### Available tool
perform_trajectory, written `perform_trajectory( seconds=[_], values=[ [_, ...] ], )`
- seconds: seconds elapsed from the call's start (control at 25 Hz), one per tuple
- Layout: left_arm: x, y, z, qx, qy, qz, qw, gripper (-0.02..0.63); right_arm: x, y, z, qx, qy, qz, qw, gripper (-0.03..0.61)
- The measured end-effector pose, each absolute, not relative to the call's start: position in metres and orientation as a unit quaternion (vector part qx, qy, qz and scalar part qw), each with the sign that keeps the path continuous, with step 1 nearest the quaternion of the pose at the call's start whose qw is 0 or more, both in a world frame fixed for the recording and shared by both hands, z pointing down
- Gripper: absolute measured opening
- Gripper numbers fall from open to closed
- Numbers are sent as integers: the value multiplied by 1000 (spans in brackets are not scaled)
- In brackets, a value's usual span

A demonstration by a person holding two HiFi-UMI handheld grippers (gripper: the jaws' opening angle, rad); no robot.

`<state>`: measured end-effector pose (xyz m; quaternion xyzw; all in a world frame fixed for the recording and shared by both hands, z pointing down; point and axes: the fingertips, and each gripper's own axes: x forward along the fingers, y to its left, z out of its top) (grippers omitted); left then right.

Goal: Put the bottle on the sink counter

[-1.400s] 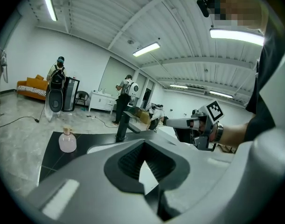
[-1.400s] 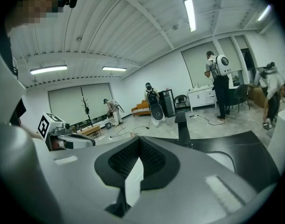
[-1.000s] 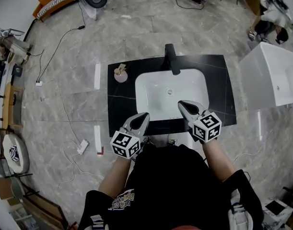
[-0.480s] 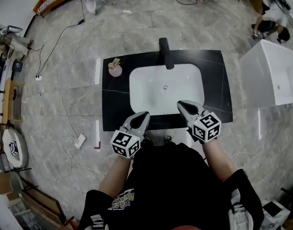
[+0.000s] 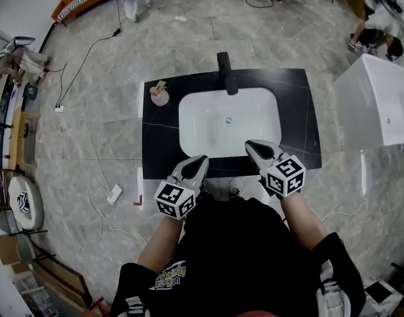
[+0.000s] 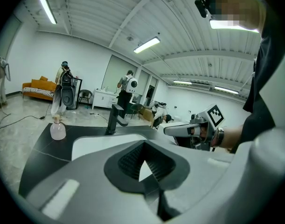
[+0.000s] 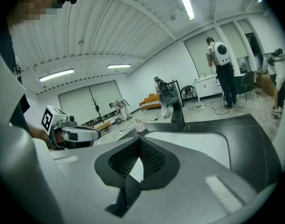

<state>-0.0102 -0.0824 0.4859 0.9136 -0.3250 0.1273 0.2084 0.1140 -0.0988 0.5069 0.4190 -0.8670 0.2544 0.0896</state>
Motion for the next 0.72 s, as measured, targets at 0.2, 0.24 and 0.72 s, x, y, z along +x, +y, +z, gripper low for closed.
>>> perform_trajectory(
  seconds=[0.2, 0.24, 0.72],
  values=[
    [-8, -80, 483, 914, -325, 129, 206, 2, 116, -97, 504, 418, -868, 254, 87, 28],
    [-8, -80, 484, 914, -326, 129, 206, 2, 116, -97, 505, 418, -868, 255, 87, 28],
    [-18, -80, 486, 909, -335, 126, 211, 1, 102, -98, 506, 406, -872, 258, 88, 28]
  ],
)
